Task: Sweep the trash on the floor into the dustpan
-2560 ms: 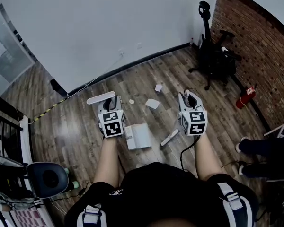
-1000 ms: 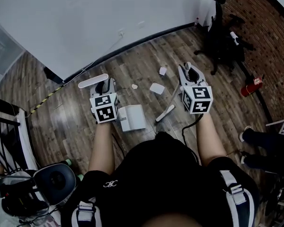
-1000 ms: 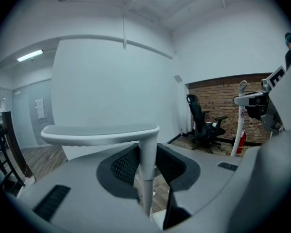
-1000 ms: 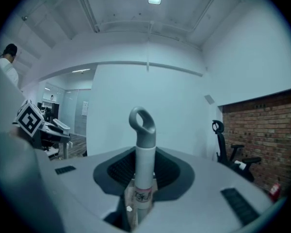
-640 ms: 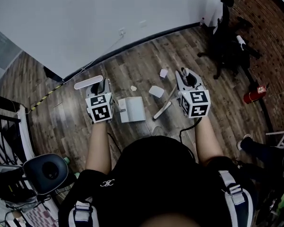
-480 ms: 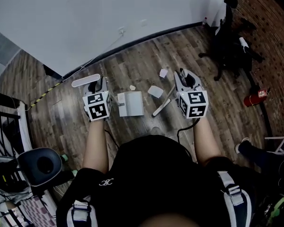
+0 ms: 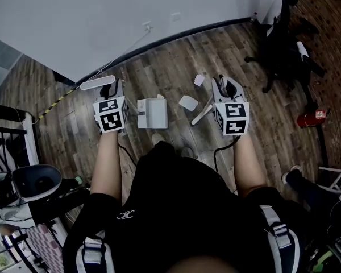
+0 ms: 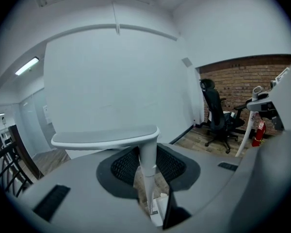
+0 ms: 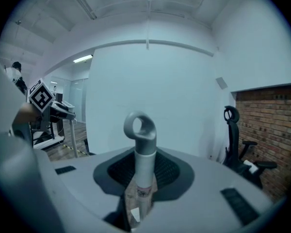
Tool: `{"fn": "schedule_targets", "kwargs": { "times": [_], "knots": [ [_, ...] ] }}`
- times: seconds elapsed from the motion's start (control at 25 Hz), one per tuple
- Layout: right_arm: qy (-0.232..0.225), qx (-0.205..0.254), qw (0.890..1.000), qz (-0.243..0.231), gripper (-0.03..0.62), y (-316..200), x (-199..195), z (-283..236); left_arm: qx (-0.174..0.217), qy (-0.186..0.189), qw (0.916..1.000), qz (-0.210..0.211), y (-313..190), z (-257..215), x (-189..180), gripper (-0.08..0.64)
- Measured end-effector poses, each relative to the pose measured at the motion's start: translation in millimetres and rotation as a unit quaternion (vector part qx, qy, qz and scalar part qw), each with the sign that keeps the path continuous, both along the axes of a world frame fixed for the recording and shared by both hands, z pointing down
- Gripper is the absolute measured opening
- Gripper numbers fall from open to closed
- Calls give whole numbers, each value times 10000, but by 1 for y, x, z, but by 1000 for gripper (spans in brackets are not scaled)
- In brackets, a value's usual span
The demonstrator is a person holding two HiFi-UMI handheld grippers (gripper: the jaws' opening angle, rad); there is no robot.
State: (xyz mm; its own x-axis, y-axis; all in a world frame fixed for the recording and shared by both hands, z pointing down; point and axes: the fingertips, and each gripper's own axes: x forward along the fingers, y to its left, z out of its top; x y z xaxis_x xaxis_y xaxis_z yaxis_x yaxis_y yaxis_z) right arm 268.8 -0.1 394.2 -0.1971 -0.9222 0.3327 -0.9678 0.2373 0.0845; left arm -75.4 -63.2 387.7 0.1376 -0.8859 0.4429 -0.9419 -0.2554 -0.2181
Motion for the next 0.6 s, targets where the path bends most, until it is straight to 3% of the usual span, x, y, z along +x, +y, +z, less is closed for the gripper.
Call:
{"fn": "schedule_targets", "kwargs": {
  "times": [0.32, 0.6],
  "knots": [
    [175, -228, 9992, 277, 94, -55, 10, 15, -309, 125, 9990, -290, -66, 46, -41, 107],
    [89, -453, 9939, 998, 94, -89, 34, 30, -667, 525, 9940, -684, -106, 92, -90, 107]
  ]
}}
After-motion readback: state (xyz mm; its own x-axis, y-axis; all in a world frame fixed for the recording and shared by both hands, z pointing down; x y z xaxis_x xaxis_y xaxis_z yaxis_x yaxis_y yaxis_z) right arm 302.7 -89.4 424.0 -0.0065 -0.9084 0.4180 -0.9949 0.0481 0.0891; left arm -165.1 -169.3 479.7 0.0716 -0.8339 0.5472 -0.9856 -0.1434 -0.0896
